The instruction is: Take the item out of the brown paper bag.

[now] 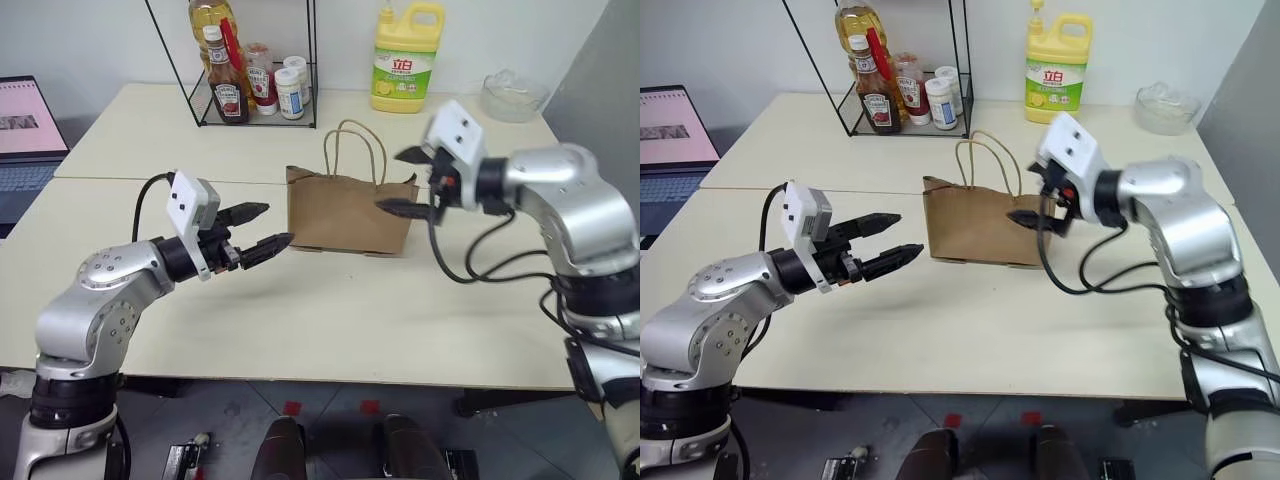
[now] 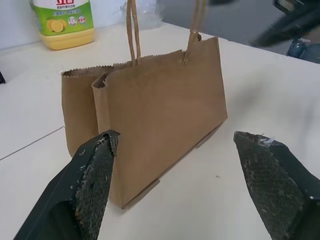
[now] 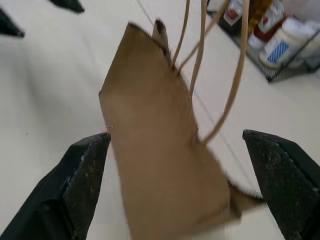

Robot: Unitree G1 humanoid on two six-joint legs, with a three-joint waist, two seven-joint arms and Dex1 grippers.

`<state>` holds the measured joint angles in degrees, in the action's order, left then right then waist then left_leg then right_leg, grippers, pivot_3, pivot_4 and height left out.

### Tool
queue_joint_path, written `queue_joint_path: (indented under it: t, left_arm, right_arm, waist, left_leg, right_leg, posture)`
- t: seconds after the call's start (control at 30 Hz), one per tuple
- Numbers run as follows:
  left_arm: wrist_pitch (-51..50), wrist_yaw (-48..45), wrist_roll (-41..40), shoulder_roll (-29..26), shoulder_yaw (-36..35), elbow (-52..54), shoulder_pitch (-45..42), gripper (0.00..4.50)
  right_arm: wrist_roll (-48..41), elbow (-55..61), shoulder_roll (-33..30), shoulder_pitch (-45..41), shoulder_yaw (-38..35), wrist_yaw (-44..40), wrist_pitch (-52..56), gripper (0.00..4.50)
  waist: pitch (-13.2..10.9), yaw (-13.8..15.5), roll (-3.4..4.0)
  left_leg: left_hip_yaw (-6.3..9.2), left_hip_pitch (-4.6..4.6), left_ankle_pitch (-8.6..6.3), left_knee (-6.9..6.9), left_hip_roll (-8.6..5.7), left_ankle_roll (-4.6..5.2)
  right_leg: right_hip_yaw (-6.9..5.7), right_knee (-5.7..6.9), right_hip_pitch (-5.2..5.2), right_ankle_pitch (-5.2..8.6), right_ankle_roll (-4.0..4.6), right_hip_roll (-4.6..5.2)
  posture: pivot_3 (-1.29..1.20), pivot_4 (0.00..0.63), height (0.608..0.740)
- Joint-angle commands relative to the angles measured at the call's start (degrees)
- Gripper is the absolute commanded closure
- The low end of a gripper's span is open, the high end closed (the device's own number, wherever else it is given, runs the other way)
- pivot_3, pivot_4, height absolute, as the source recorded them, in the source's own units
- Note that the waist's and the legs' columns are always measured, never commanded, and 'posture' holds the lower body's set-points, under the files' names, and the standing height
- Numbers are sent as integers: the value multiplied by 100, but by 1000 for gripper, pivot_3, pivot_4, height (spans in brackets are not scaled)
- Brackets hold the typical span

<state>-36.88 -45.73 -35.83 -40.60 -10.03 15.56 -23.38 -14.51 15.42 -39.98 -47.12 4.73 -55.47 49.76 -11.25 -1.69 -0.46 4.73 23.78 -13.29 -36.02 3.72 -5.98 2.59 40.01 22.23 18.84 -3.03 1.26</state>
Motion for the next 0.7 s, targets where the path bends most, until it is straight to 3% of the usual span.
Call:
queue_joint_path:
  t: [0.03,0.2,0.4,0.57,0.7]
  left_arm:
    - [386,5,277,33,53,-425,-542,1175]
    - [1477,48,1185,336,484,-2190,-2041,2657]
    - [3177,122,2413,695,968,-5288,-3872,4476]
    - [4273,-21,3193,939,1337,-7442,-4917,4476]
    - [4664,-725,3469,1089,1486,-8244,-5304,4476]
  right_arm:
    - [-546,1095,-186,587,-743,204,652,0]
    - [-1240,2559,87,1892,-1548,828,1557,0]
    - [-1669,3253,494,2290,-1904,1586,2111,0]
    - [-1965,3459,524,2418,-2099,1923,2306,0]
    - [-2242,3585,411,2577,-2349,2018,2400,0]
  waist:
    - [0,-5,0]
    - [3,18,-5]
    - [4,-22,-6]
    - [4,-23,-6]
    - [3,-21,-6]
  left_leg:
    - [3,0,0,0,1,0]
    - [4,0,1,-5,-1,0]
    - [4,-1,1,-5,-4,0]
    - [4,2,2,-2,-5,0]
    - [4,8,4,0,-5,-4]
  right_leg:
    - [-3,0,0,0,0,-2]
    - [-6,0,-5,0,-1,-3]
    - [-3,-2,-4,-2,-4,-4]
    - [-2,-6,-2,-2,-3,-5]
    - [-5,-7,-1,-1,-3,-4]
  posture:
    - [0,150,740]
    - [0,150,740]
    - [0,150,740]
    - [0,150,740]
    - [0,150,740]
